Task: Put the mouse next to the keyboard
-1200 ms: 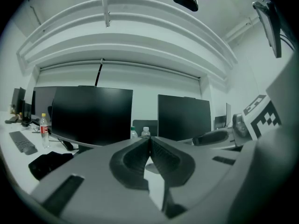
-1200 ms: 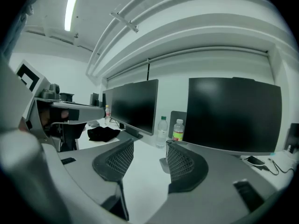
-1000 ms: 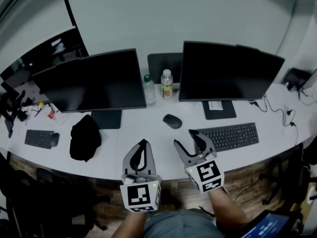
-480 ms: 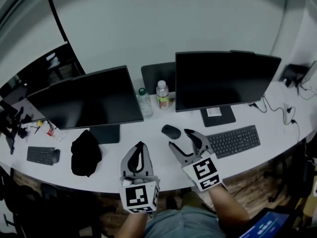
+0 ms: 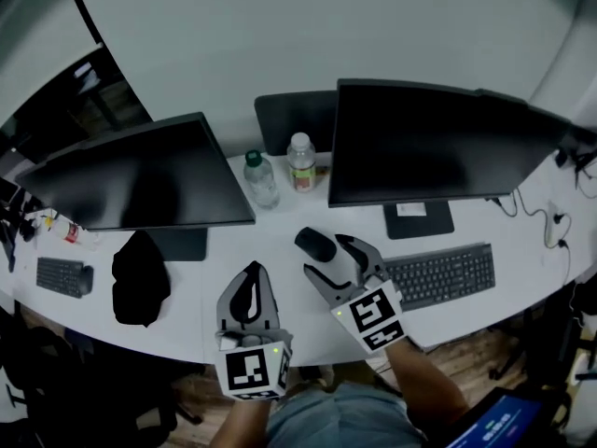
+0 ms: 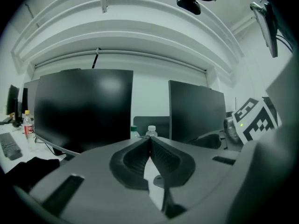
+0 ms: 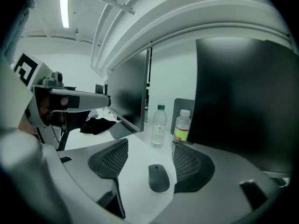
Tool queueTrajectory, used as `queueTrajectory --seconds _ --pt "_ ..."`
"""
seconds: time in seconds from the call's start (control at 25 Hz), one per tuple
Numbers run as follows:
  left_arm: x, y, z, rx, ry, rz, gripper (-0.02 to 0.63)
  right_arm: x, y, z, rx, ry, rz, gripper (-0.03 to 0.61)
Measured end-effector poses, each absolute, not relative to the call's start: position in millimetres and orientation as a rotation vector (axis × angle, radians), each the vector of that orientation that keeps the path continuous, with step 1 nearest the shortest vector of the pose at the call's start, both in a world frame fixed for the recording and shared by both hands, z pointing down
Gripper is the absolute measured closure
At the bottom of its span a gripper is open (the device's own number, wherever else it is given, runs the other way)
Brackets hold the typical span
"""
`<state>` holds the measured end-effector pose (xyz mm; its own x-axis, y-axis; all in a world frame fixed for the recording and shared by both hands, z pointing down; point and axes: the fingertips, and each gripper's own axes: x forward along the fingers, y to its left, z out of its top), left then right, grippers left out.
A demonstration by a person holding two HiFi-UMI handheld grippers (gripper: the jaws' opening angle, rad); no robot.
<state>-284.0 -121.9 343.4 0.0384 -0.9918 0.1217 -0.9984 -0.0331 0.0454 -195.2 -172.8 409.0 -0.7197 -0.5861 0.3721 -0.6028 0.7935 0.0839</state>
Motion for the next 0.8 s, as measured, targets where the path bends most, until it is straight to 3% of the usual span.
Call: queueTrajectory --seconds 0.8 --pt "-309.0 -171.2 457.0 1.878 -2.03 0.238 0.609 -215.5 -227.0 567.4 0.611 -2.372 0.29 0.22"
